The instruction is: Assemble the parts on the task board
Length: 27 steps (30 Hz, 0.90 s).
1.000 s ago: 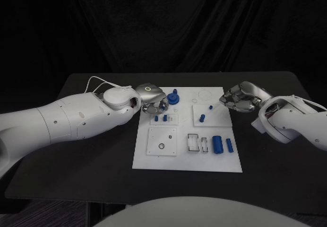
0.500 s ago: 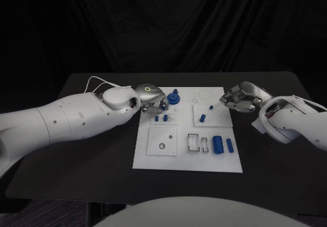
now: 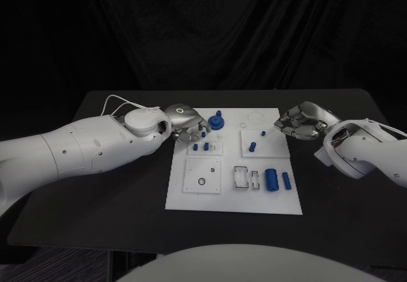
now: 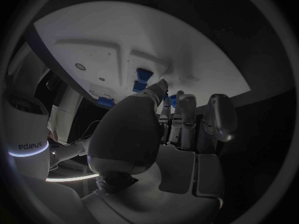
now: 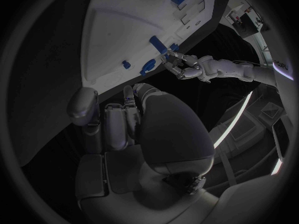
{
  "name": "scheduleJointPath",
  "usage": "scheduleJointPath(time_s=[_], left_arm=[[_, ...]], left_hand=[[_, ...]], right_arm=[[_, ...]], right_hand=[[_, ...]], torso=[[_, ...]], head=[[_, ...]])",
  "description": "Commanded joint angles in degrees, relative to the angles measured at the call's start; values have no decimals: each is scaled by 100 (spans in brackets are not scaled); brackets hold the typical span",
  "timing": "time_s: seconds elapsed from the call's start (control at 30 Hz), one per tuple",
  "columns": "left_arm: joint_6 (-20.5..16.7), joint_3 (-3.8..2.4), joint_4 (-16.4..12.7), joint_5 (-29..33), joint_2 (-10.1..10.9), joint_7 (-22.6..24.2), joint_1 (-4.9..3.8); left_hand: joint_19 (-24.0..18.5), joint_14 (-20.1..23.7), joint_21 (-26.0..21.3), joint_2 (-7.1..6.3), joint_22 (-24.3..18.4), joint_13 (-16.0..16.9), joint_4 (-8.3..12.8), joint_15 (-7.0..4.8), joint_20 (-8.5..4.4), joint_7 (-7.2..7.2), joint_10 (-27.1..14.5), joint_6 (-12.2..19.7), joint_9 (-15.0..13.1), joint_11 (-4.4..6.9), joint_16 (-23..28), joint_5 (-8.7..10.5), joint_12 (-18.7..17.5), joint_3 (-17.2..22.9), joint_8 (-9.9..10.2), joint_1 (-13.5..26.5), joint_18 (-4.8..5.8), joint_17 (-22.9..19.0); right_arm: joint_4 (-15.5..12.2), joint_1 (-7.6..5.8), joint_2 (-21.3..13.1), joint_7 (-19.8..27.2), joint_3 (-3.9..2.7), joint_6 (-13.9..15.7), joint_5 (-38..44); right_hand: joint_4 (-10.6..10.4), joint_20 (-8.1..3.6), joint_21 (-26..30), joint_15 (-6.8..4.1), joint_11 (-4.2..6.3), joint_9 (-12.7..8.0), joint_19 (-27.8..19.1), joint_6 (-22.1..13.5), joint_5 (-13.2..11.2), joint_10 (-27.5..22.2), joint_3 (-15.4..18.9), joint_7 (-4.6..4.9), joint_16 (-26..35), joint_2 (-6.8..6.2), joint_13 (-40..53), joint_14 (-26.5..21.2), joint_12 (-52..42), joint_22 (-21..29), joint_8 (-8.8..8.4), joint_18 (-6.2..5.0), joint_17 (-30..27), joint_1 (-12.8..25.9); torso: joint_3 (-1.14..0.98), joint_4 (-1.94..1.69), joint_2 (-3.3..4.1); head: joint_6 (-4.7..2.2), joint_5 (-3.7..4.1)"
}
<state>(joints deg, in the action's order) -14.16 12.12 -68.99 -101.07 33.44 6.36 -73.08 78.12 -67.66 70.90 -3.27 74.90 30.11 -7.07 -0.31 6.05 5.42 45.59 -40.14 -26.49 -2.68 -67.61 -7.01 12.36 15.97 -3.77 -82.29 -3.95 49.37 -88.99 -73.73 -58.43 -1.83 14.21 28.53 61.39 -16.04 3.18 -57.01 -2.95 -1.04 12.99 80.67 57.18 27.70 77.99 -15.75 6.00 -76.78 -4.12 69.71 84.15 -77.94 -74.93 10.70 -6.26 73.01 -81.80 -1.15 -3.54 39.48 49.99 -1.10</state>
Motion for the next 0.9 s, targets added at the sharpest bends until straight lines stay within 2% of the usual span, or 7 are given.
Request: scheduleJointPath(time_s=[0.03,0.13,0.23,0.37,0.5,0.63,0.9], left_arm=[[-580,-4,-33,8,91,122,7],[-877,-4,-52,8,182,213,7],[-1365,-3,-96,8,338,333,8],[-2006,-3,-229,8,625,414,9],[-2423,-2,-423,193,998,521,9],[-2396,-2,-613,1495,1417,1266,11],[-706,-1,-992,5673,2005,2987,190]], left_hand=[[-7,-9,-14,-50,966,67,-23,78,24,188,-188,320,69,-55,0,38,-16,-62,21,-14,-9,13],[-24,23,-67,-24,957,128,-39,110,46,504,-495,707,165,-87,3,59,-8,-146,30,-57,-16,-20],[-251,399,-447,-13,864,75,-77,157,77,972,-1018,2546,1383,-149,304,32,-72,-278,164,-147,-80,-484],[-617,884,-1033,37,717,32,-126,106,74,956,-1146,2573,1495,-78,743,-47,-14,-307,153,-203,-183,-1071],[-2877,2023,-4139,226,-104,71,-375,-36,93,491,-1350,1373,1101,106,1768,-127,364,-314,-79,-20,-571,-1472],[-4818,3387,-5764,413,-751,-56,-966,-123,-91,13,-1595,16,1021,220,4193,-525,848,-253,-207,337,-578,-2220],[-6645,6155,-6763,762,-2522,-1707,-975,-40,-92,-511,-3341,909,1673,293,6616,-1520,-328,-1049,65,1048,-577,-4254]], right_arm=[[-31,13,-35,-25,-3,19,8],[-56,13,-63,4,-3,52,8],[-90,11,-106,15,-3,67,11],[-160,-22,-184,-37,-5,27,50],[-242,-180,-252,-202,-5,-101,220],[-312,-458,-267,-479,-6,-387,640],[-357,-702,-119,-689,-5,-779,2067]], right_hand=[[-1,6,21,12,-5,5,-30,-44,-34,-24,-20,-15,39,-13,-9,78,38,-681,-38,11,-4,-40],[1,6,17,12,-5,7,-29,-42,-34,-19,-21,-16,34,-15,0,80,33,-682,-36,12,3,-42],[2,7,7,13,-5,8,-26,-38,-35,-19,-21,-17,33,-16,1,80,32,-684,-35,14,4,-44],[19,16,183,20,-14,22,-84,-31,-125,-106,-16,-15,127,-68,-107,33,108,-641,-32,-16,-106,-68],[24,88,1199,98,-86,51,-503,-55,-309,-897,-74,46,615,-210,-851,-312,690,-392,-63,-169,-620,-192],[6,202,2402,229,-256,57,-1047,-170,-365,-3032,-196,158,1159,-393,-2718,-796,2367,-91,-144,-317,-1167,-324],[10,353,3014,467,-419,67,-1366,-378,-873,-3849,-167,302,1366,-598,-3424,-1121,3306,34,-226,-393,-1409,-318]], torso=[[-3,2,-1],[0,2,-3],[2,-2,-4],[10,-2,-6],[15,-13,-8],[18,-22,-8],[46,-7,2]], head=[[1,-9],[1,-16],[1,-1],[1,14],[1,60],[1,136],[1,397]])
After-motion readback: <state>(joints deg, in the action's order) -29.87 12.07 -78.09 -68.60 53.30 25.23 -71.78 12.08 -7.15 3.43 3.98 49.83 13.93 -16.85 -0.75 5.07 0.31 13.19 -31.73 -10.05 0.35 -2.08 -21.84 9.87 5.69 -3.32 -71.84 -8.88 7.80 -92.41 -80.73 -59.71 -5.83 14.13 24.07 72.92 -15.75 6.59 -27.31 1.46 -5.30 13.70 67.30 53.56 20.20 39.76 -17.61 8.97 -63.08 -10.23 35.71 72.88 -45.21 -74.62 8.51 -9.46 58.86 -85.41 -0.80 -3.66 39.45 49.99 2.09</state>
